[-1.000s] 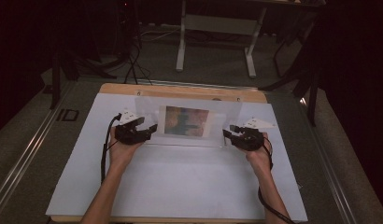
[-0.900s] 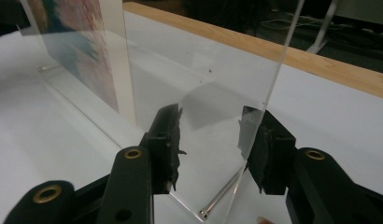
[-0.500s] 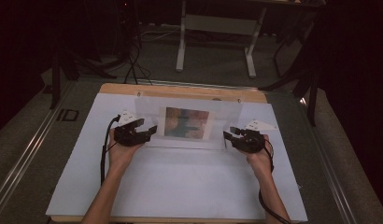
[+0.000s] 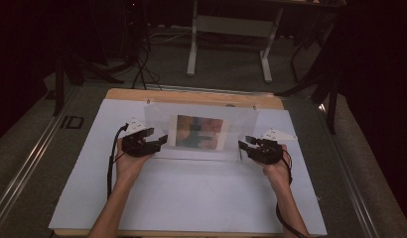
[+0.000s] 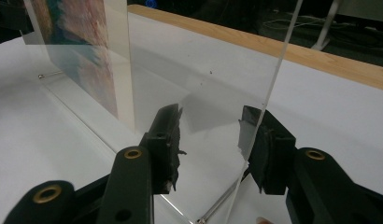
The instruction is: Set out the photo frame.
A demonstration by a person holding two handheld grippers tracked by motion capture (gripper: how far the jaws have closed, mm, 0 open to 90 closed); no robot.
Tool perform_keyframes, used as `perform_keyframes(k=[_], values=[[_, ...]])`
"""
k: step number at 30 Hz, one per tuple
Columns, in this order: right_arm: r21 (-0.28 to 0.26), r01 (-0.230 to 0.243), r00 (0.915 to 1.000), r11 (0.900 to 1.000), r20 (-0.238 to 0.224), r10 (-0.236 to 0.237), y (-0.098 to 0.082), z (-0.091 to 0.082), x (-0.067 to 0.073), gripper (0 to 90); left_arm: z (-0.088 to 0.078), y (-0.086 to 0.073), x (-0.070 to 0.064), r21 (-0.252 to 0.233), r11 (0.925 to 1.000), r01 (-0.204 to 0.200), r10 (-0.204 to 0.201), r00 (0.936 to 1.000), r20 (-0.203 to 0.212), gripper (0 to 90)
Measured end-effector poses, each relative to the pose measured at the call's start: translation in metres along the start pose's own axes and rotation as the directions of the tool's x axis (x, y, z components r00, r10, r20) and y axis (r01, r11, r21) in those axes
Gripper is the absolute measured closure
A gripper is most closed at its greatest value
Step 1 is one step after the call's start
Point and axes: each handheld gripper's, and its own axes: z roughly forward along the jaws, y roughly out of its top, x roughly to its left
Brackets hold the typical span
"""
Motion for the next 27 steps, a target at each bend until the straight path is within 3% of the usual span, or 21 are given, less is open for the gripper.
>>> perform_keyframes(k=[27], values=[[-0.001, -0.009, 0.9999, 1.0, -0.008, 0.009, -0.0045, -0.0008, 0.0017, 57.2, -0.001, -0.0023, 0.0008, -0.003, 1.0, 0.0, 0.0, 1.0, 0.01, 35.8]])
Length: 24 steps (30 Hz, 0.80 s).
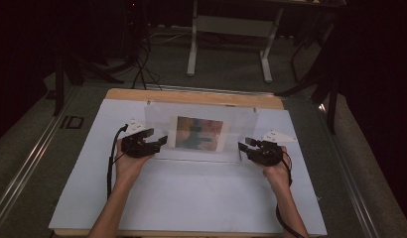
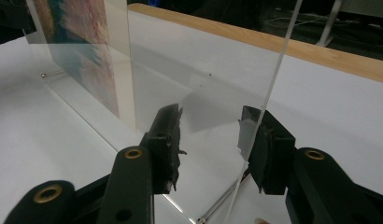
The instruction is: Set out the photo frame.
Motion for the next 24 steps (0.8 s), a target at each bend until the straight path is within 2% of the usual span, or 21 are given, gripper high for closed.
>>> perform_keyframes(k=[15, 24], values=[[-0.012, 0.0, 0.9996, 1.0, -0.028, -0.001, -0.0044, -0.0005, -0.0028, 57.8, -0.0027, -0.0034, -0.0023, -0.002, 0.9999, 0.01, -0.01, 0.9999, 0.002, 36.2], [-0.015, 0.003, 0.9996, 1.0, -0.029, -0.003, -0.0047, -0.0005, -0.0033, 57.7, -0.0044, -0.0053, -0.0031, -0.006, 0.9999, 0.013, -0.013, 0.9999, 0.003, 37.2]])
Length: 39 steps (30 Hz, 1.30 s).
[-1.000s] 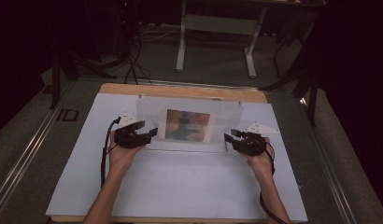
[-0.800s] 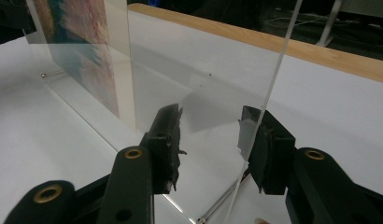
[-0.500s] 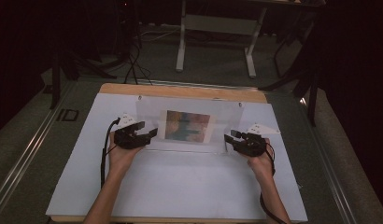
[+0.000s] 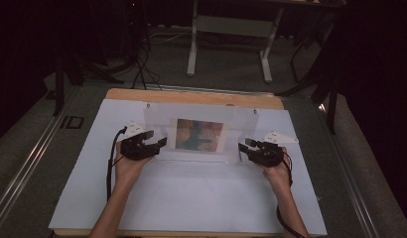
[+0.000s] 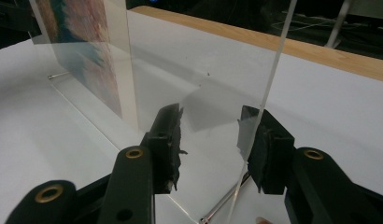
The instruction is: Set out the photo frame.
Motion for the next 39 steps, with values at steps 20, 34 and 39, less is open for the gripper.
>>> perform_keyframes(k=[20, 34, 39], values=[[-0.001, 0.005, 0.9999, 1.0, 0.009, -0.005, 0.0, 0.002, 0.002, 51.9, -0.001, -0.004, 0.004, -0.023, 0.9997, 0.002, -0.002, 0.9998, 0.019, 38.1], [0.013, 0.01, 0.9999, 1.0, 0.01, -0.01, 0.001, -0.004, 0.001, 48.7, -0.007, -0.004, 0.01, -0.035, 0.9993, 0.016, -0.015, 0.9995, 0.029, 40.3], [0.022, 0.024, 0.9995, 0.999, 0.021, -0.024, 0.002, -0.007, 0.0, 48.2, -0.013, -0.004, 0.014, -0.045, 0.9987, 0.025, -0.024, 0.9993, 0.03, 41.6]])
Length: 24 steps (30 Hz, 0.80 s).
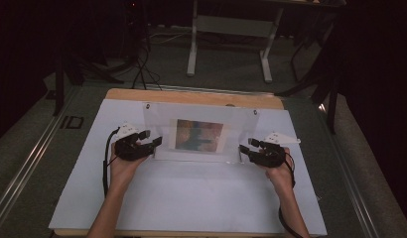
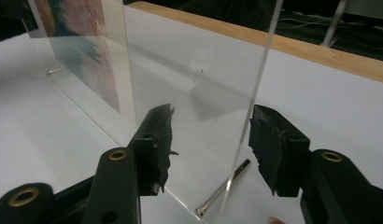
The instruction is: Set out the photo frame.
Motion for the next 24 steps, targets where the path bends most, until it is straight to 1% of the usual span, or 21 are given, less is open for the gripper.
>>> perform_keyframes(k=[2, 4, 7, 14, 15, 16, 19, 21, 24], values=[[0.014, 0.014, 0.9999, 1.0, 0.0, -0.014, 0.0, 0.0, 0.001, 47.6, -0.002, 0.0, 0.001, 0.002, 1.0, -0.001, 0.001, 1.0, -0.001, 42.0], [0.019, 0.012, 0.9999, 1.0, -0.01, -0.012, 0.0, -0.001, 0.0, 47.5, -0.005, 0.0, 0.002, -0.004, 1.0, 0.003, -0.003, 1.0, -0.001, 42.4], [0.03, 0.017, 0.9998, 0.999, -0.01, -0.017, -0.001, -0.001, -0.001, 47.5, -0.01, 0.001, 0.004, -0.013, 0.9999, 0.003, -0.003, 1.0, -0.001, 43.2], [0.021, 0.003, 0.9999, 1.0, -0.014, -0.003, 0.0, -0.008, -0.005, 47.5, -0.021, 0.002, 0.011, -0.029, 0.9995, 0.015, -0.015, 0.9999, 0.004, 43.9], [0.017, -0.007, 0.9999, 1.0, -0.011, 0.007, 0.0, -0.012, -0.01, 47.5, -0.025, 0.003, 0.016, -0.026, 0.9991, 0.033, -0.032, 0.9995, 0.006, 44.3], [0.017, -0.009, 0.9999, 1.0, -0.007, 0.009, -0.001, -0.014, -0.012, 47.5, -0.027, 0.003, 0.017, -0.023, 0.9988, 0.042, -0.042, 0.9991, 0.005, 44.5], [0.03, -0.013, 0.9998, 0.999, 0.015, 0.012, -0.002, -0.017, -0.016, 47.5, -0.03, 0.002, 0.021, -0.027, 0.9986, 0.046, -0.046, 0.9989, -0.007, 44.7], [0.037, -0.015, 0.9997, 0.999, 0.019, 0.014, -0.003, -0.019, -0.019, 47.5, -0.031, 0.002, 0.022, -0.028, 0.9984, 0.049, -0.049, 0.9988, -0.01, 44.8], [0.039, -0.029, 0.9993, 0.999, 0.027, 0.028, -0.004, -0.021, -0.022, 47.5, -0.036, 0.002, 0.028, -0.041, 0.9971, 0.064, -0.065, 0.9977, -0.021, 44.9]])
